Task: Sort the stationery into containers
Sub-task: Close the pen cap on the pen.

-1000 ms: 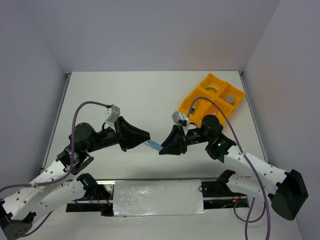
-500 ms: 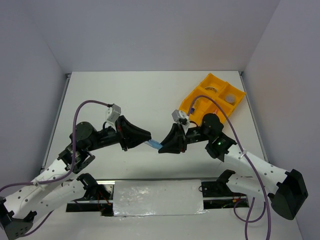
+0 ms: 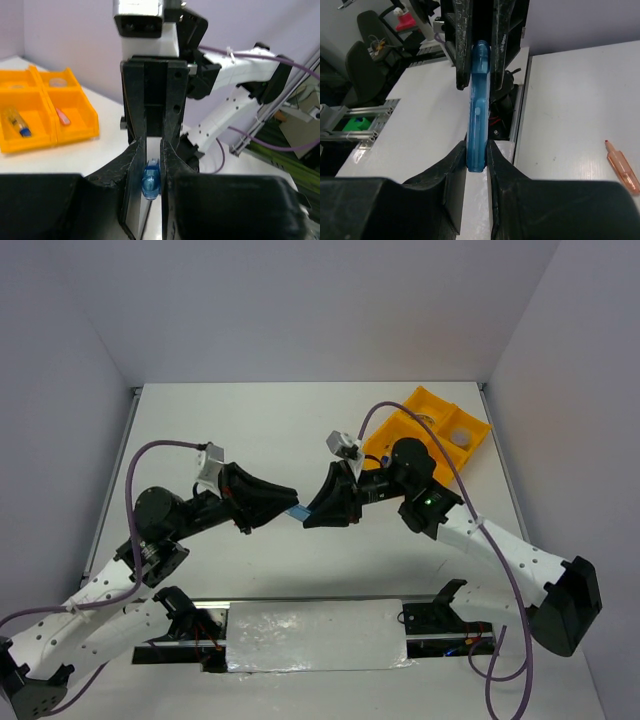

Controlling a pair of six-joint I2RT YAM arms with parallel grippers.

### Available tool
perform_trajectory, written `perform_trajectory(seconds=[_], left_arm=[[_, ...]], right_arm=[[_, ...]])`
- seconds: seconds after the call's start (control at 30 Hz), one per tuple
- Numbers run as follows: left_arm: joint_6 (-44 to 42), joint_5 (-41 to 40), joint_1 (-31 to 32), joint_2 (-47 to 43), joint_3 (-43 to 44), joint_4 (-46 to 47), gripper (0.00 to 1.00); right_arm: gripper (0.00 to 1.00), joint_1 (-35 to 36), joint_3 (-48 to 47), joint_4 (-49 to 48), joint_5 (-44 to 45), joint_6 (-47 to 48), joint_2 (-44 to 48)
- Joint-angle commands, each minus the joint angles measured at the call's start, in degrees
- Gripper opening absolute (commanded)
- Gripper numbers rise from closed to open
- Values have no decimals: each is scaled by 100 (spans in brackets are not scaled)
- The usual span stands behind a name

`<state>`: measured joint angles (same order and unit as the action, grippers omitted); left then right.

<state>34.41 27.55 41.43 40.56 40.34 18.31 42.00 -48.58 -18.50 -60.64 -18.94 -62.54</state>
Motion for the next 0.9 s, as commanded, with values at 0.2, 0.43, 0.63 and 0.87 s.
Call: perform_trajectory(seconds=[0.2, 0.43, 0.63, 0.87], left_arm=[[-145, 277, 146, 313, -456, -117, 0], [-145, -38, 216, 181, -668, -361, 0], [-190, -1549, 216, -109, -81, -1502, 10], [-93, -3561, 216, -75, 974, -2584, 99]], right_arm=[[0, 634, -1759, -830, 808, -558, -697], [0, 661, -2069, -786, 975, -611, -830], [0, 669, -840, -1242, 1194, -699, -663], [0, 433, 32, -1296, 1731, -838, -522]])
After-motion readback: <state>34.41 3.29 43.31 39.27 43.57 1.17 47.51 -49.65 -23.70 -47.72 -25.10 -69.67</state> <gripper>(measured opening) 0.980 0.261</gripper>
